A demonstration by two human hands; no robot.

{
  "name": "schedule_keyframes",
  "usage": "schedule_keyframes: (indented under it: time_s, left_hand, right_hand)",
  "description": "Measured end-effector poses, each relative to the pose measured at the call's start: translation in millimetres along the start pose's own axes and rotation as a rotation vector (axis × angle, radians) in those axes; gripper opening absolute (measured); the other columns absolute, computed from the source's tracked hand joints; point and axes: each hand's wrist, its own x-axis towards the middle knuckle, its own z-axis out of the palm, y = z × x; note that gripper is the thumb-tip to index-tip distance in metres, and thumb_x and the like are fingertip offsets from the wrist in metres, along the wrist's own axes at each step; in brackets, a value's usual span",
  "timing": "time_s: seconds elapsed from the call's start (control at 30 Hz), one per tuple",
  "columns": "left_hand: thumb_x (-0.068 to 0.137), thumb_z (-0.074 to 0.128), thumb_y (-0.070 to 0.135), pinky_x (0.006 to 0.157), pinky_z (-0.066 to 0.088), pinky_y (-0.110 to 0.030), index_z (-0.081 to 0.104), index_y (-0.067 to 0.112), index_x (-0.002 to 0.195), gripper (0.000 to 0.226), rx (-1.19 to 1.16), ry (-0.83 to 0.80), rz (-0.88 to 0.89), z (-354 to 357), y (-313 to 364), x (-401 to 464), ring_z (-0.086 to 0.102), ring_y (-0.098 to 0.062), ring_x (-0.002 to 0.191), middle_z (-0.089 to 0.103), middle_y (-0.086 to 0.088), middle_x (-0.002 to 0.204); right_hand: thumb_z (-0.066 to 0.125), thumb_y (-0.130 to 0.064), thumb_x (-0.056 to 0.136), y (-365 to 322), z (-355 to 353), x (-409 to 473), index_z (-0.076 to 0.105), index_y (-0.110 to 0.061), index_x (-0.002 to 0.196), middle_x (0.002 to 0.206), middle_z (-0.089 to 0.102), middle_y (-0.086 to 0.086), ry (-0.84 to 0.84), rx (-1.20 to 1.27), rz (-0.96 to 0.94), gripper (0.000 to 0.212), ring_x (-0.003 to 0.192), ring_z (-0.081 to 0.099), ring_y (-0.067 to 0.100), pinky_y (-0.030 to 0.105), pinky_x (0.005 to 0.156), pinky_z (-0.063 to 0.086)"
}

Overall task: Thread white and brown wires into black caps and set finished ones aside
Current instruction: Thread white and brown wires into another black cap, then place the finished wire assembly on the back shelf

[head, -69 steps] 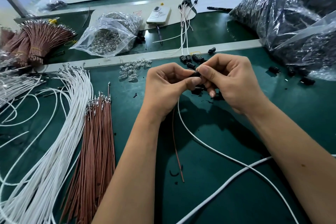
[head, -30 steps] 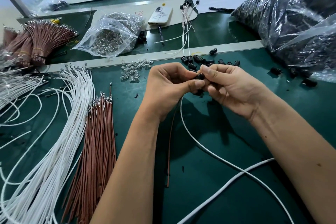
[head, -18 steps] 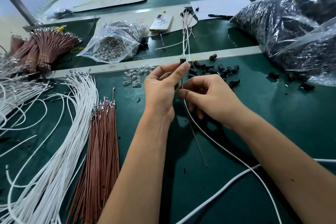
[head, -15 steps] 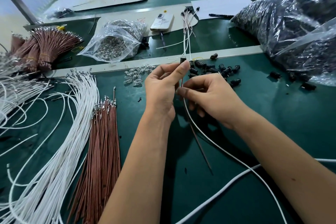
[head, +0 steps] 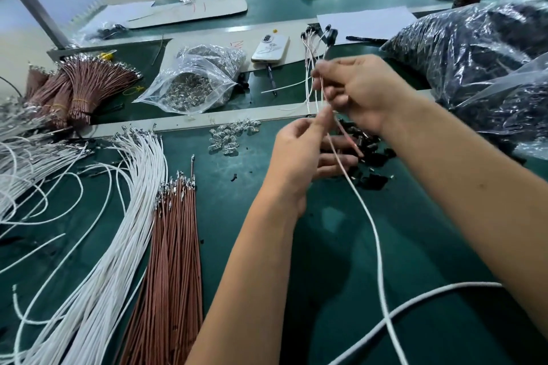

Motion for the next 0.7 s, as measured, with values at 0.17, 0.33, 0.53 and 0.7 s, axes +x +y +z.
schedule_keyframes:
  time_s: [0.17,0.33,0.53,0.7]
  left_hand:
    - [0.107,0.048,0.02,0.041,0.035,-0.016,0.061,0.009,0.087,0.026,-0.086,0.02,0.013,6.6,16.1,24.3,0.043,-0.006,0.04,0.055,0.003,0.055]
    - [0.106,0.048,0.014,0.038,0.028,-0.015,0.062,0.008,0.084,0.026,0.075,0.191,0.038,5.6,31.2,71.5,0.035,-0.006,0.037,0.049,0.004,0.051]
    - [0.099,0.058,0.018,0.046,0.038,-0.019,0.068,0.008,0.074,0.029,0.396,0.211,0.067,-1.0,37.6,113.8,0.048,-0.008,0.04,0.062,0.006,0.05]
    - [0.088,0.065,0.022,0.06,0.05,-0.035,0.07,0.0,0.076,0.026,0.771,0.348,0.161,-7.7,47.7,145.8,0.057,-0.024,0.06,0.072,-0.013,0.072]
  right_hand:
    - [0.052,-0.014,0.108,-17.4,-5.9,63.6,0.06,-0.005,0.088,0.077,0.059,0.004,0.066,-0.062,0.143,0.024,0.045,0.046,0.001,0.012,0.038,0.036]
    - [0.055,-0.016,0.106,-9.8,-2.7,90.3,0.064,-0.006,0.094,0.071,0.064,-0.002,-0.125,-0.191,0.313,0.018,0.039,0.042,0.002,0.01,0.034,0.032]
    - [0.055,-0.011,0.106,-16.9,-8.3,158.4,0.066,-0.008,0.097,0.07,0.057,0.002,0.174,-0.315,0.148,0.015,0.047,0.037,0.005,0.014,0.04,0.026]
    - [0.058,-0.01,0.105,-26.5,-23.6,213.7,0.069,-0.005,0.103,0.073,0.063,0.009,0.307,-0.542,0.016,0.012,0.046,0.044,0.01,0.021,0.041,0.031]
